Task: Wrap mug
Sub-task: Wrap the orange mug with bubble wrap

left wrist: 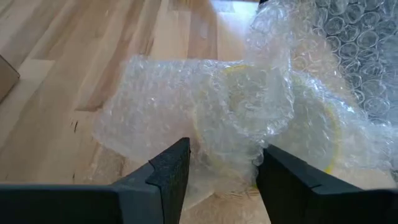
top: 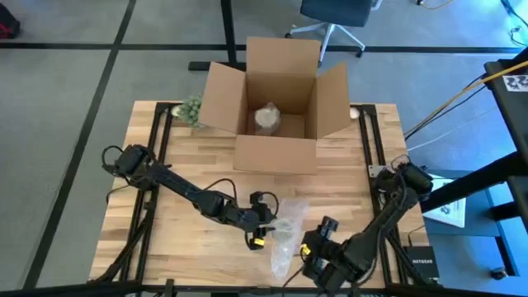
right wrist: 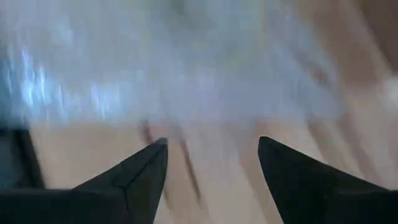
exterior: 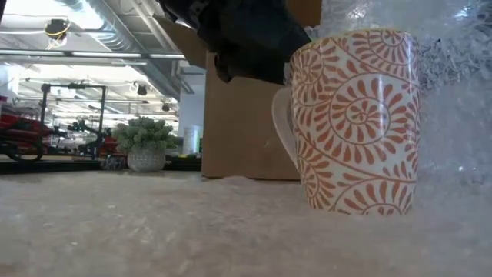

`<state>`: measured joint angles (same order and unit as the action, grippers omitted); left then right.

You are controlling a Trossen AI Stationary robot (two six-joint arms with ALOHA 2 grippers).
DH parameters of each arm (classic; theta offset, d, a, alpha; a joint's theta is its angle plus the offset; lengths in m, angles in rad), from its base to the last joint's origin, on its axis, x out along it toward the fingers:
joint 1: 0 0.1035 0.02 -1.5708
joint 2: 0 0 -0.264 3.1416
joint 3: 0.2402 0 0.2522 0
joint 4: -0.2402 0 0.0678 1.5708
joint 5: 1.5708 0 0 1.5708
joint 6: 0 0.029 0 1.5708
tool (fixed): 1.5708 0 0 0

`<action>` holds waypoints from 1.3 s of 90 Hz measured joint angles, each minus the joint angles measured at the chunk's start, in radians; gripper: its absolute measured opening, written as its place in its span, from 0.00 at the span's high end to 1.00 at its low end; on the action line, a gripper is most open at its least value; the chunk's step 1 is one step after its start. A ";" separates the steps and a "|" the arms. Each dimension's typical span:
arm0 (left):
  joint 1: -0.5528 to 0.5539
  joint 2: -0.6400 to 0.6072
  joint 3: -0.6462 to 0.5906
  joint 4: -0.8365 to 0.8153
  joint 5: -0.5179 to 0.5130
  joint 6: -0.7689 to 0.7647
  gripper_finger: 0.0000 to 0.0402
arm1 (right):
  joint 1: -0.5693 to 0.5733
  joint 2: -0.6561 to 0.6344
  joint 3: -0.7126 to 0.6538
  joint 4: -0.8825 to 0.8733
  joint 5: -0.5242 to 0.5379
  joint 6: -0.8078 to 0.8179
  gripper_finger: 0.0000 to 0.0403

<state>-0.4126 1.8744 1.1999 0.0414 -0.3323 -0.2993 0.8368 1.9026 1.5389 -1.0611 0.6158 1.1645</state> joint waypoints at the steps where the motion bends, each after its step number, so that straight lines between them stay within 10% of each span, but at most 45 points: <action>1: 0.000 0.000 0.000 0.000 0.000 0.000 0.62 | -0.003 0.000 0.004 0.000 0.013 -0.012 0.41; 24: 0.000 0.000 0.000 0.000 0.000 -0.011 0.62 | -0.149 -0.002 0.017 0.091 -0.086 -0.280 0.49; 53: 0.000 0.000 0.000 0.000 0.011 -0.009 0.62 | -0.270 0.019 0.043 0.151 -0.315 -0.469 0.97; 117: -0.006 -0.072 -0.001 -0.078 0.018 0.059 0.62 | -0.321 0.148 0.045 0.253 -0.399 -0.540 0.99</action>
<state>-0.4191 1.8024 1.1992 -0.0364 -0.3147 -0.2404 0.5156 2.0506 1.5837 -0.8077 0.2164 0.6248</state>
